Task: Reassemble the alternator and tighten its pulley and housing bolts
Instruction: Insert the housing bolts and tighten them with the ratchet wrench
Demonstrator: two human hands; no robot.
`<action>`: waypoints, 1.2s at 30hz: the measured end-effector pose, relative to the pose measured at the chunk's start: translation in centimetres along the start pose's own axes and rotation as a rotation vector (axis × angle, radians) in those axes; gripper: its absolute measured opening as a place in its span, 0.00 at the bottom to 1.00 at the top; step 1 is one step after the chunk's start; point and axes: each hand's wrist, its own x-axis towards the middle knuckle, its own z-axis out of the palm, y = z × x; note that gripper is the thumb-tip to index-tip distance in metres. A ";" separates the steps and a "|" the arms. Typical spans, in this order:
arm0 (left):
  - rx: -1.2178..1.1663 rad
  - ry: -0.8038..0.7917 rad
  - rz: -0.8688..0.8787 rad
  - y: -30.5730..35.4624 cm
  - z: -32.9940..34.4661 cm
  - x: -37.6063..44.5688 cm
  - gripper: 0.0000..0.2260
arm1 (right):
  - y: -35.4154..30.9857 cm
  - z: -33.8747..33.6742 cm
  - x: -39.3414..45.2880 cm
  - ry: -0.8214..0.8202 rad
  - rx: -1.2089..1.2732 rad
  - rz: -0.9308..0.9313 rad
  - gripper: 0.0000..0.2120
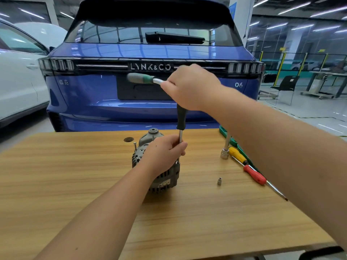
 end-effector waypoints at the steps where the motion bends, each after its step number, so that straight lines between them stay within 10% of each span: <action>1: -0.006 0.004 0.005 0.0 0.0 0.0 0.08 | -0.2 -0.7 0.5 -0.061 -0.019 0.053 0.19; 3: -0.009 0.008 0.008 0.0 -0.1 0.0 0.08 | -0.6 -1.5 0.9 -0.165 0.114 0.183 0.13; 7: 0.015 0.016 0.003 -0.2 0.0 0.1 0.08 | -0.5 -1.0 -0.3 -0.268 1.142 0.573 0.09; 14: 0.049 0.025 -0.049 -0.3 0.3 0.7 0.09 | -1.5 4.0 -1.3 0.144 1.961 0.628 0.06; 17: 0.057 0.024 -0.057 -0.3 0.4 0.7 0.10 | -2.2 4.6 -1.3 0.413 1.791 0.479 0.07; 25: 0.043 0.046 -0.006 -0.7 0.3 0.5 0.11 | -1.4 5.8 -2.2 0.558 0.087 -0.121 0.14; 30: 0.046 0.038 0.003 -0.6 0.3 0.4 0.11 | -0.5 5.3 -2.3 0.358 -0.049 -0.075 0.29; 36: 0.069 0.035 -0.020 -0.5 0.4 0.4 0.10 | -0.4 2.9 -1.3 0.222 -0.099 -0.013 0.20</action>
